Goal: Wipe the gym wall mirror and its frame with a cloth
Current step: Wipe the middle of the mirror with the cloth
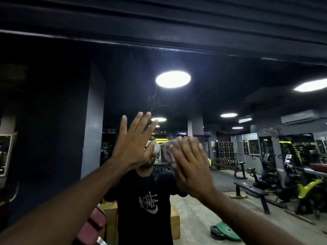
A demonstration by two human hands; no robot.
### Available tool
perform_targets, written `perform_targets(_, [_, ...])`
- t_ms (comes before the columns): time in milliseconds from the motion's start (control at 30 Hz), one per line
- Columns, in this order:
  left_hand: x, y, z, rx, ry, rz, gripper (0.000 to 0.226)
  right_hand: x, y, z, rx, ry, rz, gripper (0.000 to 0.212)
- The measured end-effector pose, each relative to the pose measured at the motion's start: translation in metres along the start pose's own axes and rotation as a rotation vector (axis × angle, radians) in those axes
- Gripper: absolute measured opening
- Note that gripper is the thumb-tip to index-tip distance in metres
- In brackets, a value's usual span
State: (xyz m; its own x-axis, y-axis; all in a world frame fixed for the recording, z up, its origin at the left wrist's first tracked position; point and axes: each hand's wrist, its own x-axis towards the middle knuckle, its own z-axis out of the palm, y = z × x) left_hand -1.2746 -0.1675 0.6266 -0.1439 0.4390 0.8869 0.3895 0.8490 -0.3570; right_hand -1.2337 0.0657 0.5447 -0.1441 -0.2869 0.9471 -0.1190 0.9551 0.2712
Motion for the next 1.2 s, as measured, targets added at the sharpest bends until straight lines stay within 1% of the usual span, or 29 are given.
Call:
perform_targets(33, [0.005, 0.001, -0.004, -0.004, 0.008, -0.012, 0.070, 0.000, 0.009, -0.001, -0.029, -0.020, -0.136, 0.071])
perform_targets(67, [0.011, 0.002, -0.007, -0.004, 0.012, -0.025, 0.070, 0.010, 0.023, -0.006, -0.052, -0.053, -0.219, 0.076])
perform_targets(100, [0.020, 0.003, -0.010, -0.003, 0.010, -0.037, 0.071, 0.028, 0.039, -0.011, -0.073, -0.054, -0.216, 0.079])
perform_targets(133, [0.027, 0.004, -0.012, -0.008, 0.000, -0.051, 0.071, 0.049, 0.055, -0.017, -0.081, -0.006, -0.133, 0.076])
perform_targets(167, [0.035, 0.005, -0.013, -0.010, -0.013, -0.065, 0.071, 0.075, 0.073, -0.026, -0.082, 0.068, 0.024, 0.070])
perform_targets(233, [0.042, 0.007, -0.012, 0.001, -0.034, -0.087, 0.071, 0.121, 0.099, -0.044, -0.057, 0.162, 0.427, 0.059])
perform_targets(267, [0.042, 0.009, -0.010, 0.007, -0.038, -0.090, 0.071, 0.137, 0.105, -0.050, -0.032, 0.189, 0.590, 0.056])
perform_targets(300, [0.040, 0.010, -0.009, 0.010, -0.041, -0.089, 0.071, 0.148, 0.103, -0.050, -0.033, 0.211, 0.691, 0.056])
perform_targets(333, [0.037, 0.009, -0.007, 0.014, -0.040, -0.084, 0.071, 0.153, 0.095, -0.046, -0.058, 0.225, 0.710, 0.059])
perform_targets(367, [0.033, 0.007, -0.006, 0.018, -0.040, -0.079, 0.071, 0.151, 0.080, -0.039, -0.075, 0.222, 0.661, 0.062])
perform_targets(433, [0.023, 0.004, -0.002, 0.029, -0.025, -0.070, 0.071, 0.126, 0.047, -0.024, -0.025, 0.190, 0.424, 0.066])
perform_targets(467, [0.019, 0.003, 0.000, 0.030, -0.011, -0.066, 0.071, 0.109, 0.038, -0.019, -0.003, 0.143, 0.290, 0.065])
perform_targets(500, [0.012, 0.006, 0.003, 0.025, -0.003, -0.062, 0.070, 0.089, 0.038, -0.018, 0.004, 0.078, 0.165, 0.060])
perform_targets(567, [-0.002, 0.015, 0.008, 0.020, -0.005, -0.030, 0.070, 0.059, 0.066, -0.021, -0.048, -0.006, -0.041, 0.053])
perform_targets(600, [-0.011, 0.021, 0.011, 0.020, -0.010, -0.004, 0.069, 0.047, 0.085, -0.025, -0.068, -0.010, -0.040, 0.053])
perform_targets(633, [-0.019, 0.028, 0.015, 0.018, -0.014, 0.015, 0.069, 0.037, 0.103, -0.029, -0.053, 0.004, 0.066, 0.054])
perform_targets(700, [-0.032, 0.037, 0.021, 0.005, -0.029, 0.016, 0.070, 0.023, 0.111, -0.034, 0.032, 0.096, 0.424, 0.057])
perform_targets(733, [-0.038, 0.041, 0.023, 0.003, -0.042, 0.005, 0.071, 0.015, 0.095, -0.030, 0.043, 0.137, 0.575, 0.058])
perform_targets(767, [-0.043, 0.043, 0.026, 0.006, -0.049, -0.008, 0.072, 0.007, 0.072, -0.022, 0.039, 0.148, 0.630, 0.059])
perform_targets(800, [-0.046, 0.044, 0.027, 0.007, -0.057, -0.019, 0.072, -0.005, 0.049, -0.012, 0.038, 0.128, 0.574, 0.060])
perform_targets(867, [-0.050, 0.048, 0.027, 0.003, -0.072, -0.024, 0.072, -0.033, 0.014, 0.001, 0.058, 0.016, 0.290, 0.066])
perform_targets(933, [-0.052, 0.051, 0.027, 0.008, -0.074, -0.003, 0.070, -0.051, 0.029, -0.002, 0.011, -0.066, -0.004, 0.063])
perform_targets(967, [-0.054, 0.053, 0.026, 0.015, -0.074, 0.013, 0.069, -0.054, 0.049, -0.008, -0.011, -0.080, -0.024, 0.061])
perform_targets(1000, [-0.054, 0.054, 0.026, 0.024, -0.074, 0.024, 0.068, -0.054, 0.069, -0.014, -0.009, -0.076, 0.078, 0.059])
perform_targets(1067, [-0.055, 0.056, 0.025, 0.031, -0.076, 0.009, 0.067, -0.048, 0.101, -0.030, 0.069, 0.047, 0.518, 0.055])
perform_targets(1100, [-0.055, 0.057, 0.024, 0.032, -0.076, -0.002, 0.067, -0.045, 0.101, -0.033, 0.098, 0.112, 0.705, 0.056])
perform_targets(1133, [-0.056, 0.058, 0.024, 0.031, -0.077, -0.006, 0.067, -0.043, 0.089, -0.031, 0.106, 0.141, 0.796, 0.058])
perform_targets(1167, [-0.053, 0.062, 0.023, 0.031, -0.073, 0.009, 0.067, -0.045, 0.072, -0.027, 0.093, 0.128, 0.783, 0.059])
perform_targets(1200, [-0.049, 0.065, 0.023, 0.027, -0.071, 0.035, 0.067, -0.051, 0.054, -0.021, 0.079, 0.086, 0.692, 0.059])
